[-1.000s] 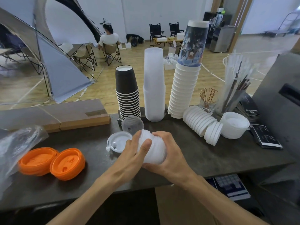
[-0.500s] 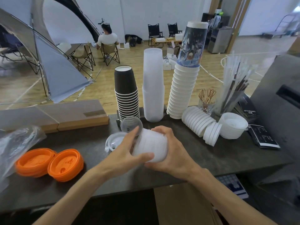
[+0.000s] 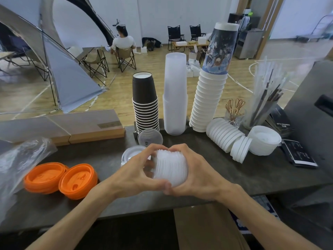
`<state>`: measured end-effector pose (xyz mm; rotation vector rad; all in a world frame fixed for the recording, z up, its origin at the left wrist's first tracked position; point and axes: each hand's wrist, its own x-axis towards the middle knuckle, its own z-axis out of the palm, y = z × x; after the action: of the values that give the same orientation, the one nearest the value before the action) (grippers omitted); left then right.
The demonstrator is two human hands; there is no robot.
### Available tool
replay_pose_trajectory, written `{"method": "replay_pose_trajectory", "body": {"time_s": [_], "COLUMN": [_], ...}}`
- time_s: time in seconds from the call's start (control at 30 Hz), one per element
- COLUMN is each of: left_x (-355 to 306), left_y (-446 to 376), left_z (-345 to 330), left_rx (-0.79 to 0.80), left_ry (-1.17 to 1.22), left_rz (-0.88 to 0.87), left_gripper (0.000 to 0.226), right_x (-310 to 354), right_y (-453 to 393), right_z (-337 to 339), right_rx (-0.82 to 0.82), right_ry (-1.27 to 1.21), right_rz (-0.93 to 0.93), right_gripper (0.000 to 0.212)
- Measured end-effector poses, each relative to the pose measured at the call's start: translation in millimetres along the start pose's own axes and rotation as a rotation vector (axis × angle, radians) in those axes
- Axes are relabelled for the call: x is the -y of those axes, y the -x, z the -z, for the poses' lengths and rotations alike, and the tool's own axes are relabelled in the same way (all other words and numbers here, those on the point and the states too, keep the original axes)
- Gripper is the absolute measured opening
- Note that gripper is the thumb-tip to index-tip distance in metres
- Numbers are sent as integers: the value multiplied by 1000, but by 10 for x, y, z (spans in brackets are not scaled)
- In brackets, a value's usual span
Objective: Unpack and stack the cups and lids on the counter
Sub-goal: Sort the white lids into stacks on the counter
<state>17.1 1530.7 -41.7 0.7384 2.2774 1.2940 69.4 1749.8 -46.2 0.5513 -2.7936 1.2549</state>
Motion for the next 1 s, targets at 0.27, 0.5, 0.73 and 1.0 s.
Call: {"method": "replay_pose_trajectory", "body": {"time_s": [0.27, 0.5, 0.73, 1.0], "left_x": [175, 285, 592, 609], "left_y": [-29, -156, -69, -140], "left_z": [-49, 236, 221, 121], "left_rx": [97, -390, -254, 60], "left_ry": [28, -157, -283, -665], "left_rz": [80, 22, 13, -6], "left_gripper": [109, 52, 48, 105], "right_x": [-58, -271, -415, -447], "right_y": [28, 15, -26, -54], "right_z": [-158, -311, -377, -380], "right_rx": [-16, -164, -176, -138], "right_ry": [-95, -211, -217, -159], "right_rz": [-89, -204, -248, -234], "right_gripper": [86, 86, 86, 88]}}
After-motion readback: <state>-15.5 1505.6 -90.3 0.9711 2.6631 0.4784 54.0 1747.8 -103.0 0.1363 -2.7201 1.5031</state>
